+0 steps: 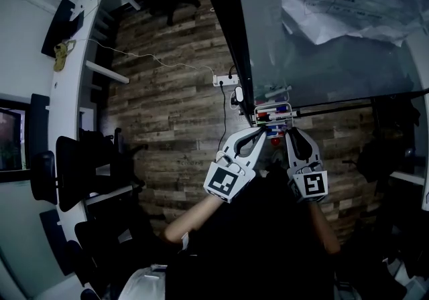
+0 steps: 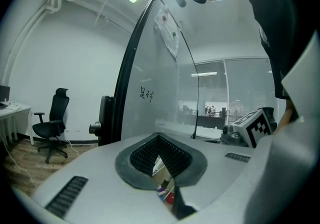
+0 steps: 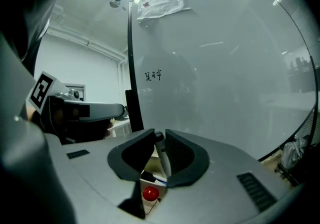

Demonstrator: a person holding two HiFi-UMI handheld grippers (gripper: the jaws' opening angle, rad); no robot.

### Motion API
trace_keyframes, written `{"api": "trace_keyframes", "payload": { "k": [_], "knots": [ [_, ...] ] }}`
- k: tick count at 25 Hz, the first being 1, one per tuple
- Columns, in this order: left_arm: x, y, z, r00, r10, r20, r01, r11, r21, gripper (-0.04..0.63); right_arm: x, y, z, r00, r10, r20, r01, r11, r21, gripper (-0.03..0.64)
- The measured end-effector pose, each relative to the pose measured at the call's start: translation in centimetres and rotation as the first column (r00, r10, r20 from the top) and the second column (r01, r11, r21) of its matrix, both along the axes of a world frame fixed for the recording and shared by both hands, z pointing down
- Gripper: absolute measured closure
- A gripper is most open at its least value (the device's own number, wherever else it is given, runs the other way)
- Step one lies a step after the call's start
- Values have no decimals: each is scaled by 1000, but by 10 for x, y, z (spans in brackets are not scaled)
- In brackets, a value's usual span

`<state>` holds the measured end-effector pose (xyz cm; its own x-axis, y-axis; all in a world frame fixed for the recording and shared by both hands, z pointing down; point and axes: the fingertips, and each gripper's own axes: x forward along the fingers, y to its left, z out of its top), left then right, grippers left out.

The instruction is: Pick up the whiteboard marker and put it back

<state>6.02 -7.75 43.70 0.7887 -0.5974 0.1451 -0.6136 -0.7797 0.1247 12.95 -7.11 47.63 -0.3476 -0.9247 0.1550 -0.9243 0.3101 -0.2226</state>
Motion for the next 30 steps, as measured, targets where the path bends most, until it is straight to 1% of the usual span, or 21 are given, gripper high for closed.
{"api": "trace_keyframes", "payload": {
  "k": [9,15,19,23,26,30],
  "knots": [
    [7,-6,0,1000,-4,5,4,1000,-10,589,5,-6,13,1000,-8,25,8,999,-34,538],
    [13,-9,3,1000,-1,7,1,1000,-15,589,14,-7,30,999,1,44,3,996,-86,538],
    [15,-8,8,999,17,32,-17,1000,-10,589,19,-6,37,998,15,66,-6,992,-127,538],
    [17,-10,5,1000,1,16,-1,1000,-16,589,24,-9,39,999,15,39,-10,993,-118,538],
    [17,-11,7,1000,4,24,-4,1000,-14,589,24,-11,37,999,15,50,-9,993,-117,538],
    [20,-14,5,1000,-2,18,2,1000,-13,589,25,-13,36,999,9,34,-6,994,-110,538]
  ]
}}
